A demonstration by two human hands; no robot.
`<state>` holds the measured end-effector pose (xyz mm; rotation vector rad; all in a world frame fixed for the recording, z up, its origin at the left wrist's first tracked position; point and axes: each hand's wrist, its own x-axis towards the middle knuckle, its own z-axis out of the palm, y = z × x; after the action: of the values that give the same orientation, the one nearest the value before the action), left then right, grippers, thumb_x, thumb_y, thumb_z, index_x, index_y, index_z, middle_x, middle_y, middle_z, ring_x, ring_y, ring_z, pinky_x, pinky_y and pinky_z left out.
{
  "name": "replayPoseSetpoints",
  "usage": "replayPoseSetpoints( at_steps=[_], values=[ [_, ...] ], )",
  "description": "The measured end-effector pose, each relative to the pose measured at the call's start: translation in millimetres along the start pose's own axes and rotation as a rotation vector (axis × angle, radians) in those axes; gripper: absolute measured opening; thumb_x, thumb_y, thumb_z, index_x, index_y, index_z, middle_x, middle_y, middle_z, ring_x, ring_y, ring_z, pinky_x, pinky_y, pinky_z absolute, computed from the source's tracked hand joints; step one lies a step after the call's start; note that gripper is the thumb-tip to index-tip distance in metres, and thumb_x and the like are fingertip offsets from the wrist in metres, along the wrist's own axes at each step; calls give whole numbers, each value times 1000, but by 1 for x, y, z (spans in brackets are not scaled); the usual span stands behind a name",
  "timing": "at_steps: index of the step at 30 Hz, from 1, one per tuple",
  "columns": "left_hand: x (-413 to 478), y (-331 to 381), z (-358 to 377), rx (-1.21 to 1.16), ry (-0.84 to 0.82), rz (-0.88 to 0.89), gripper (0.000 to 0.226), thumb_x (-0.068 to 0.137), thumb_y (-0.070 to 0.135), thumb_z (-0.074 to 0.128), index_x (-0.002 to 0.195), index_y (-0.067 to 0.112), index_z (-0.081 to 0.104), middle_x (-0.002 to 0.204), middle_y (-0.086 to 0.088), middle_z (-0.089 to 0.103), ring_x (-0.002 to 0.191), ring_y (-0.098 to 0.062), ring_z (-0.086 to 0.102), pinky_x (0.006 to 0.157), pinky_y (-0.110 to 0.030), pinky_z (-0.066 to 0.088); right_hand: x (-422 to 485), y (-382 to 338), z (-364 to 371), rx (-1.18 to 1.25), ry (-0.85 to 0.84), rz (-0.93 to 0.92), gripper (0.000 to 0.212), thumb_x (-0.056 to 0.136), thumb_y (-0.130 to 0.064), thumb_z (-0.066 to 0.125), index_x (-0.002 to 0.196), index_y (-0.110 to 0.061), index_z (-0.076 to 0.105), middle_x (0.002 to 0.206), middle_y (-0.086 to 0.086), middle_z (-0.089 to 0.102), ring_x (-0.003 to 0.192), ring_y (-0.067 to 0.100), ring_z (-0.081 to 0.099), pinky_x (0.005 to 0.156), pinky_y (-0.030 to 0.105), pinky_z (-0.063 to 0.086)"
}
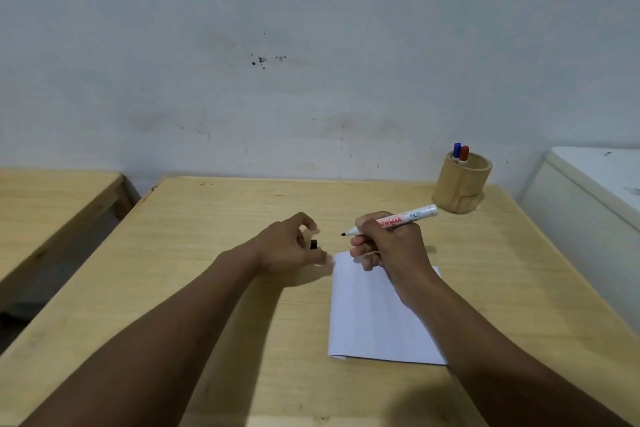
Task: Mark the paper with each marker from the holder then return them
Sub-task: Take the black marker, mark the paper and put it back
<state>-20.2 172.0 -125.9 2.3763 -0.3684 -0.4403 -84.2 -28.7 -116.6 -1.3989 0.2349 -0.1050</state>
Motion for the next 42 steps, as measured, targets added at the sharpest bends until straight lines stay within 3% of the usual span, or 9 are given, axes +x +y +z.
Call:
replayPoseSetpoints(
  at_steps=[3, 6, 15, 19, 25, 33, 36, 39, 42],
  values=[
    [-3, 5, 4, 104, 0, -15, 110, 48, 87, 73, 139, 33, 41, 100, 13, 70, 105, -14, 65, 97, -40, 51, 0, 13, -1, -93, -9, -17, 7, 86, -10, 74, 80, -8, 73, 66, 14, 70, 55, 26, 65, 48, 28, 43],
    [-8, 9, 19, 381, 62, 4, 125, 40, 94, 66, 146, 35, 36, 120, 14, 59, 122, -18, 49, 106, -44, 41, -1, 24, -1, -210, -10, -59, 6, 86, -15, 74, 80, -12, 73, 67, 11, 73, 58, 26, 70, 51, 30, 47],
    [-7, 12, 22, 444, 29, -9, 119, 46, 91, 69, 144, 35, 35, 129, 7, 49, 128, -22, 39, 104, -43, 32, -2, 36, -3, -413, 5, -155, 8, 85, -19, 79, 84, -13, 73, 73, 6, 77, 64, 19, 77, 58, 31, 57],
    [-7, 11, 22, 445, 32, -9, 118, 46, 92, 68, 144, 36, 35, 127, 7, 48, 128, -22, 38, 105, -43, 32, -1, 37, -3, -432, -3, -175, 9, 82, -19, 81, 84, -12, 74, 72, 3, 77, 63, 19, 77, 65, 39, 64],
    [-8, 11, 21, 435, 20, -15, 120, 44, 92, 68, 145, 36, 34, 127, 7, 48, 129, -22, 37, 107, -44, 31, -1, 39, -1, -489, -9, -194, 11, 83, -22, 82, 86, -15, 74, 77, 5, 77, 64, 17, 76, 69, 40, 65],
    [-8, 11, 21, 417, 16, -10, 117, 46, 90, 71, 144, 36, 35, 117, 11, 44, 127, -22, 38, 103, -42, 30, 1, 38, -2, -510, -61, -182, 7, 80, -16, 81, 79, -13, 74, 71, 8, 75, 61, 17, 73, 66, 41, 63],
    [-9, 12, 21, 405, 23, -5, 119, 46, 89, 72, 146, 35, 34, 117, 11, 42, 128, -22, 37, 104, -43, 30, 1, 36, -2, -420, -38, -144, 8, 82, -18, 80, 81, -11, 75, 70, 8, 76, 61, 21, 74, 60, 38, 61],
    [-9, 12, 15, 289, 19, -26, 114, 50, 86, 74, 147, 38, 35, 117, 13, 47, 127, -18, 38, 106, -40, 31, 5, 27, -4, -221, 31, -65, 10, 86, -17, 76, 82, -8, 72, 66, 10, 72, 54, 20, 65, 50, 30, 46],
    [-2, 3, 5, 46, 15, -25, 76, 65, 70, 76, 131, 38, 54, 101, 10, 68, 110, -16, 63, 101, -39, 48, 11, 13, -8, 72, 105, 76, 10, 87, -15, 75, 84, -6, 70, 66, 11, 65, 49, 15, 54, 46, 26, 36]
  ],
)
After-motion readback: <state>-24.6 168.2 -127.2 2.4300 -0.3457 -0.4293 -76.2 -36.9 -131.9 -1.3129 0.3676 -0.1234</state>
